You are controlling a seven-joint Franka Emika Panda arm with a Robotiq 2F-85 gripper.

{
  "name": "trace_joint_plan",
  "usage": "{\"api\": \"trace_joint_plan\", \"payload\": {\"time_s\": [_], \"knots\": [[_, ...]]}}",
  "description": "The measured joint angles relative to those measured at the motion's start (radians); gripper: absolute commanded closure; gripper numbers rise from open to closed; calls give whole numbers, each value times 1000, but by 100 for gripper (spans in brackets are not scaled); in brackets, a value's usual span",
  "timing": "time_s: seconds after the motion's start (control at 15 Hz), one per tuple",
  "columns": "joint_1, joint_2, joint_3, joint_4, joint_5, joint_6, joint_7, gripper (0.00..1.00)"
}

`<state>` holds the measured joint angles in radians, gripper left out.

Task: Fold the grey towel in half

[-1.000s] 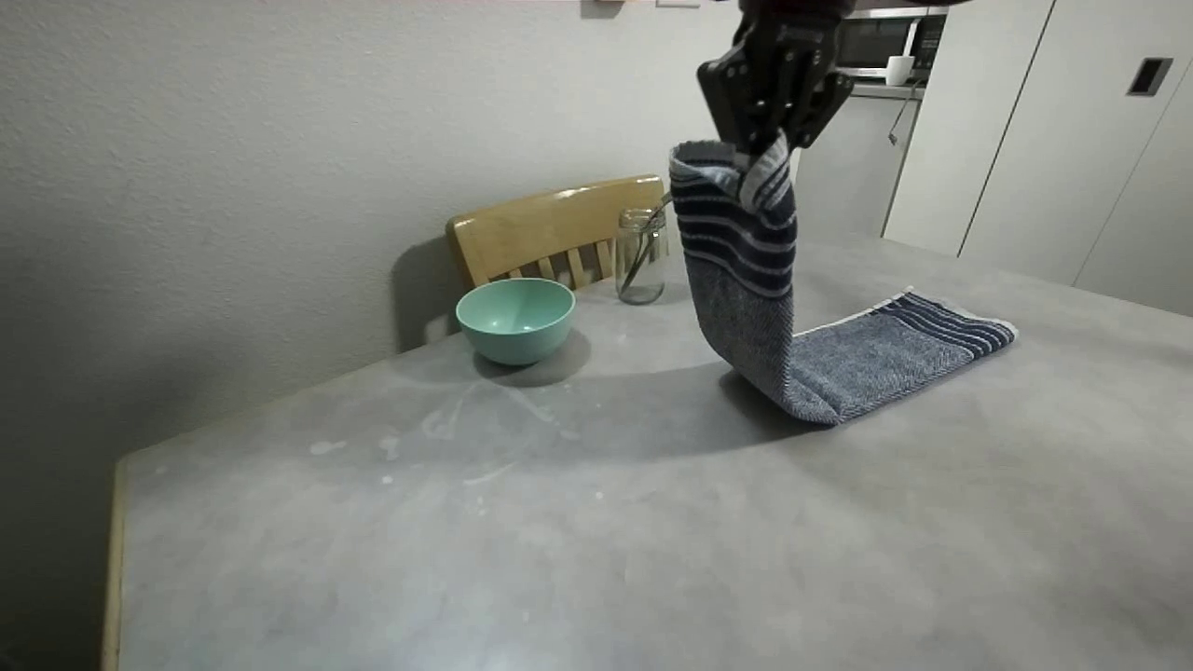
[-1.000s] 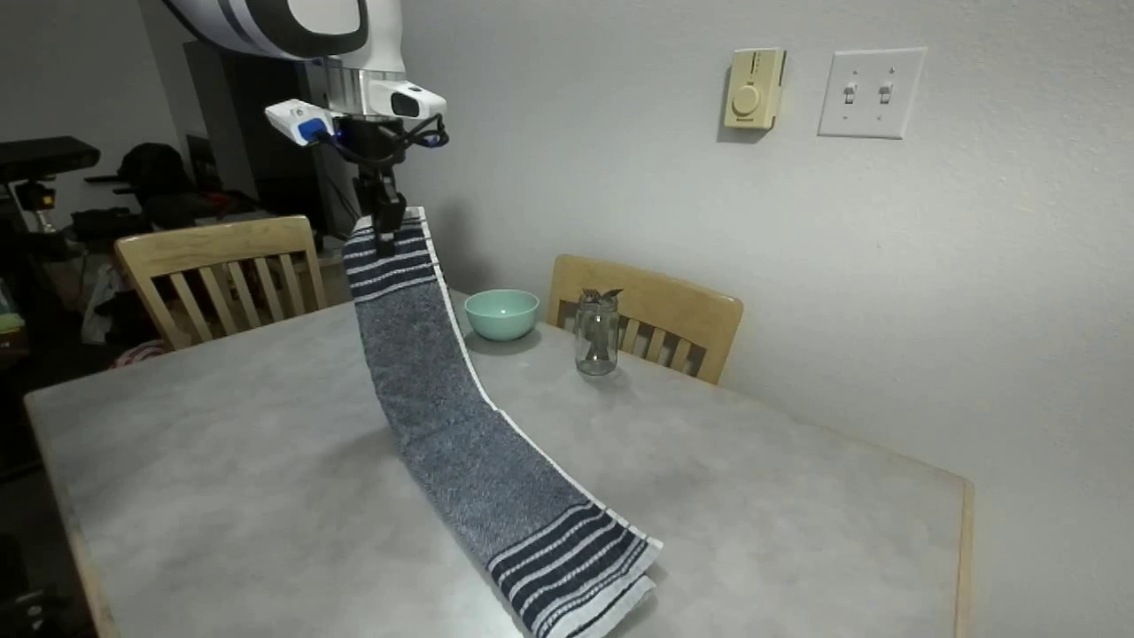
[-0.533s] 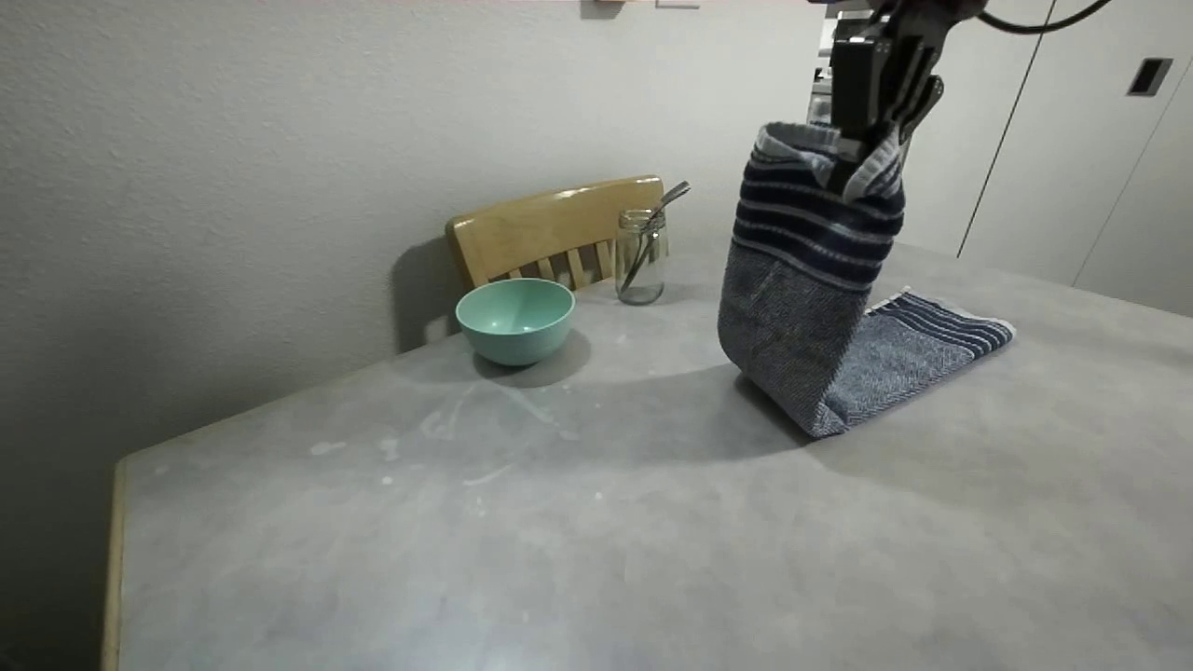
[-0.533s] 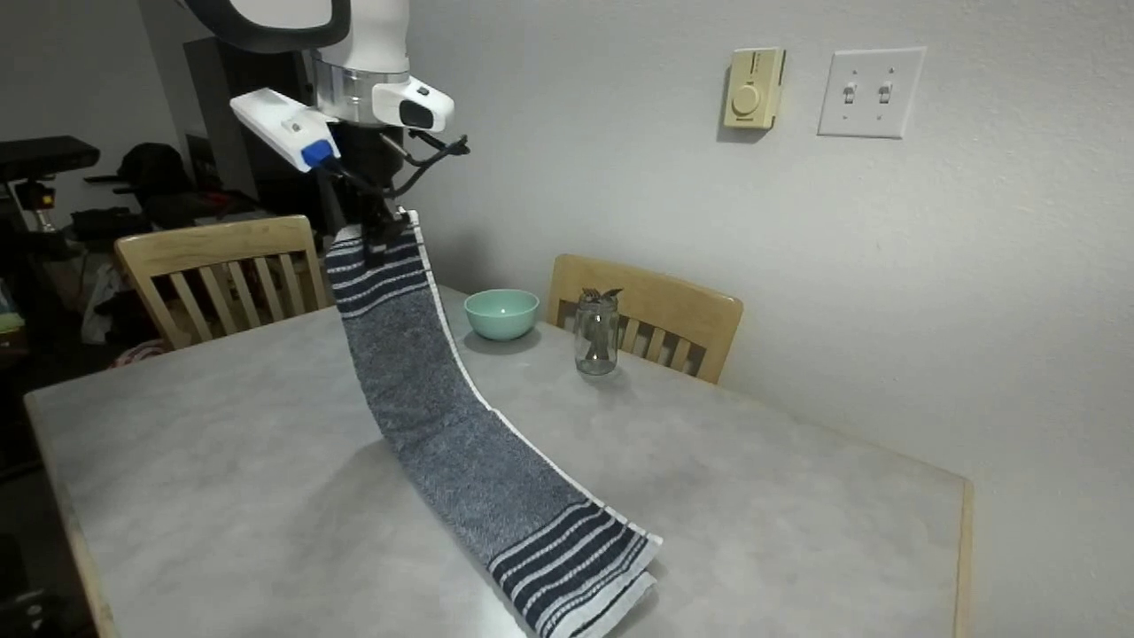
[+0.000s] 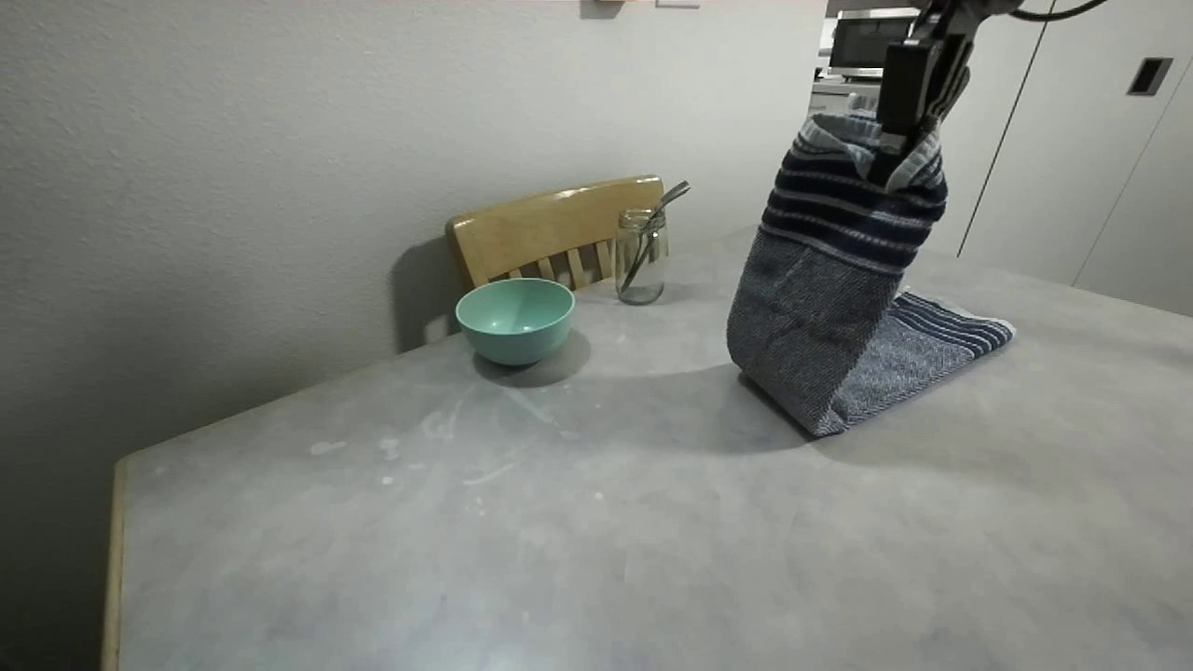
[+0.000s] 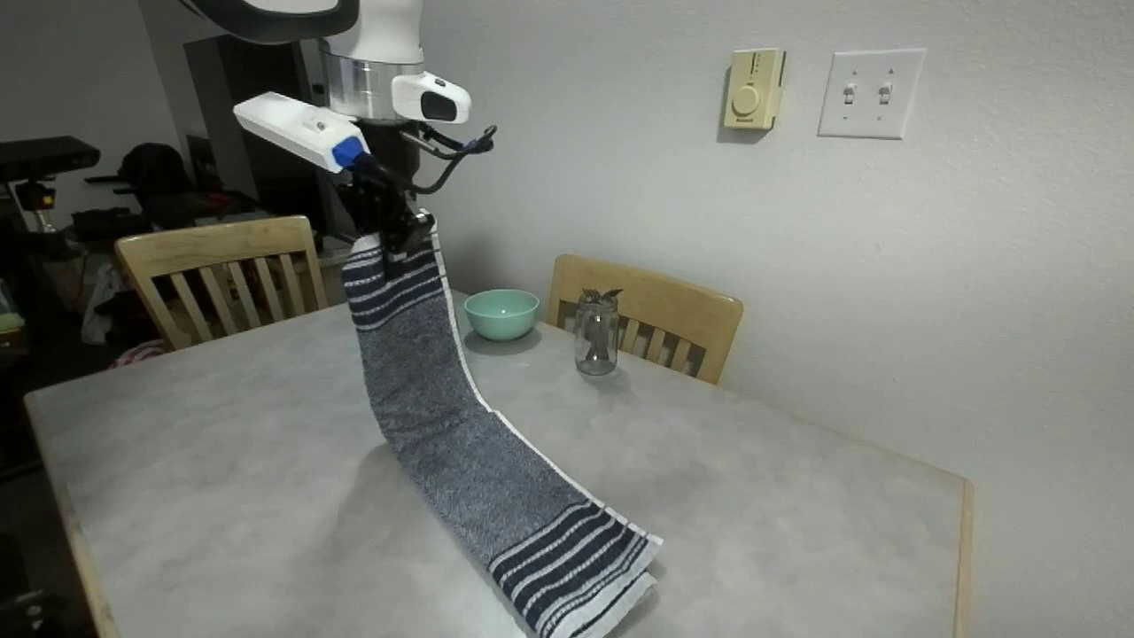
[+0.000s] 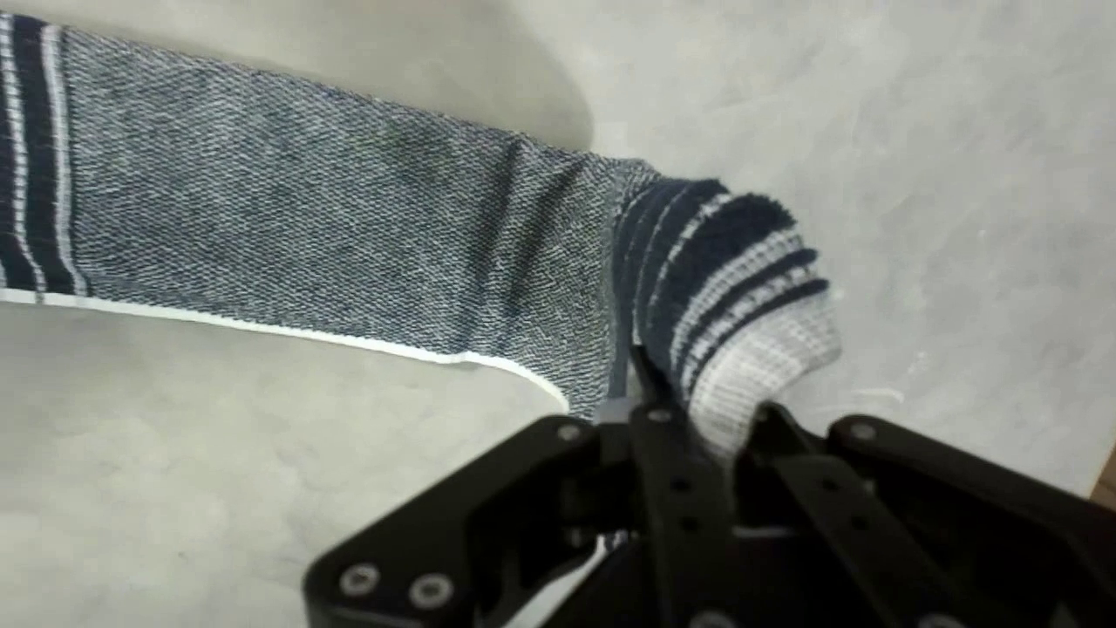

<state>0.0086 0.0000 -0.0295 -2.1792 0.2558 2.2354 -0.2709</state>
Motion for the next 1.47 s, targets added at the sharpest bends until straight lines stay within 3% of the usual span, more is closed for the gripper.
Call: {"api": "trace_joint_plan", "payload": {"time_s": [0.73, 1.2, 1.47], "knots": [[-88, -39, -100, 6, -167, -5, 24, 98], [-127, -44, -128, 5, -257, 12, 218, 98], [-144, -44, -146, 1, -276, 19, 252, 98]]}}
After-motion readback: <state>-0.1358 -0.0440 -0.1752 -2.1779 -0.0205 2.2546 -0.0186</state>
